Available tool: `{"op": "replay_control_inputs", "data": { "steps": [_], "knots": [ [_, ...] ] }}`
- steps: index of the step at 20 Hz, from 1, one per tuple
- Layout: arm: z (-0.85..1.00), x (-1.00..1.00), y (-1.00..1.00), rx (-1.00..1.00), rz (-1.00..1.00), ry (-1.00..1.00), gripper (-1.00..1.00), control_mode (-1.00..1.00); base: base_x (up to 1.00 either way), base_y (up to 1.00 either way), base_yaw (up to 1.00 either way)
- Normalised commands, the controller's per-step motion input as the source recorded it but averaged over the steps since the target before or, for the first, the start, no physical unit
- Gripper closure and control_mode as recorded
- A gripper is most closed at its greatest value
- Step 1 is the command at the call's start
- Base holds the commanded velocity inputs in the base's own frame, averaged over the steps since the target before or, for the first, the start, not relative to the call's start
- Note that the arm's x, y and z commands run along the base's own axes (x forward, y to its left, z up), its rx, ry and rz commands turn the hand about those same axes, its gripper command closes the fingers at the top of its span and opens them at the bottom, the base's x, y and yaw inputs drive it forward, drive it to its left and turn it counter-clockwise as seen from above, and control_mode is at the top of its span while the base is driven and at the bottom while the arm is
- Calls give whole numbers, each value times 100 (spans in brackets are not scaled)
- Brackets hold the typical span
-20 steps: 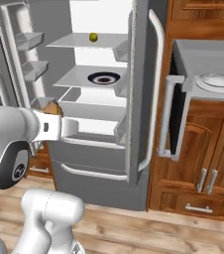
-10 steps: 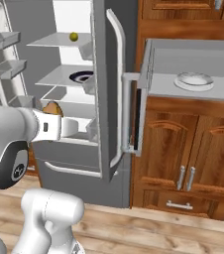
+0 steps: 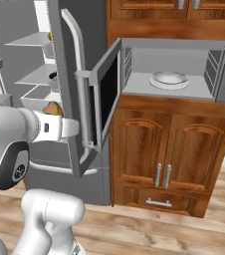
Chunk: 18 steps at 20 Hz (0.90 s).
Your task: Transport the chicken drumstick from the fridge to the microwave and turn on the microwave.
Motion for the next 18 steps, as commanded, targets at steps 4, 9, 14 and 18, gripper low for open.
{"op": "replay_control_inputs", "data": {
  "steps": [4,9,14,18],
  "knots": [
    [0,0,0,0,0,0,100,100,-3,-52,0],
    [0,0,0,0,0,0,100,100,0,-52,0],
    [0,0,0,0,0,0,100,100,0,-55,0],
    [0,0,0,0,0,0,100,100,0,-56,0]
  ]
}}
